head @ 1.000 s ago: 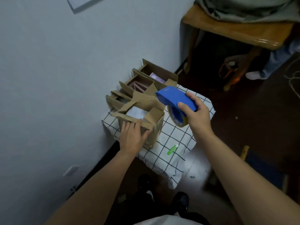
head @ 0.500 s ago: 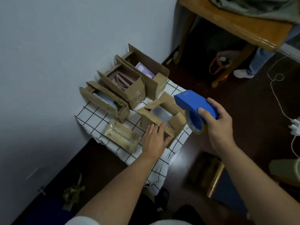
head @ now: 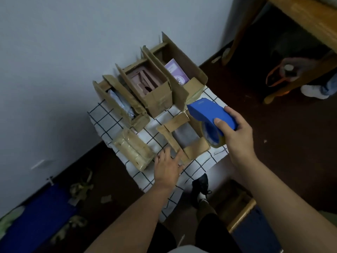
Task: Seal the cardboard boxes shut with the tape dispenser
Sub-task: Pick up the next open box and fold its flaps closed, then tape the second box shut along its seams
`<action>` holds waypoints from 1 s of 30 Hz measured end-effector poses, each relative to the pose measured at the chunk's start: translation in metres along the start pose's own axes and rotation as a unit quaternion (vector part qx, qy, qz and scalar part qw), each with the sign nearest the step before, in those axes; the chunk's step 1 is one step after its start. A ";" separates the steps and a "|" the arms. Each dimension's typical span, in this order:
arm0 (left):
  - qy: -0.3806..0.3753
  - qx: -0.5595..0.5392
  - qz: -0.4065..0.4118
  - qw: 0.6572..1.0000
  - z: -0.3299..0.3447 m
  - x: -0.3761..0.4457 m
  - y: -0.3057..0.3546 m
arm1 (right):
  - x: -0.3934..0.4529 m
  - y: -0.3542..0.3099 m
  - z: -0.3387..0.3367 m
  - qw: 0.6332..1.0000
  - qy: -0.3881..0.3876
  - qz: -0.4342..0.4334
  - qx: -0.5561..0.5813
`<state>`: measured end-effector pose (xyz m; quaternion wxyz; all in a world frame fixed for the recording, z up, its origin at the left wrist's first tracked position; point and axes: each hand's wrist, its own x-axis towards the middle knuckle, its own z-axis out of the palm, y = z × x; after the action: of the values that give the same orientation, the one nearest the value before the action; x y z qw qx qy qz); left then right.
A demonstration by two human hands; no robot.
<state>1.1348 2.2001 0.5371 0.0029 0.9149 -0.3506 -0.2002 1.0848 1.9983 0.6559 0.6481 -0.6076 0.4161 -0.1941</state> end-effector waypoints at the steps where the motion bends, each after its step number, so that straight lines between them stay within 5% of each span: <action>1: 0.006 0.004 -0.011 1.000 0.000 0.000 0.005 | 0.007 -0.001 -0.003 1.000 -0.017 -0.001 -0.002; 10: 0.012 -0.061 -0.088 0.994 0.019 -0.003 0.043 | 0.047 0.003 -0.017 0.990 -0.132 -0.009 -0.041; 30: 0.093 -0.213 -0.160 0.959 -0.001 -0.002 0.072 | 0.080 -0.020 -0.019 0.970 -0.227 -0.063 -0.060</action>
<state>1.0882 2.1466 0.5494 0.1983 0.9518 -0.1473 -0.1818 1.1212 1.9219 0.6525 0.6741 -0.6987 0.2303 -0.0664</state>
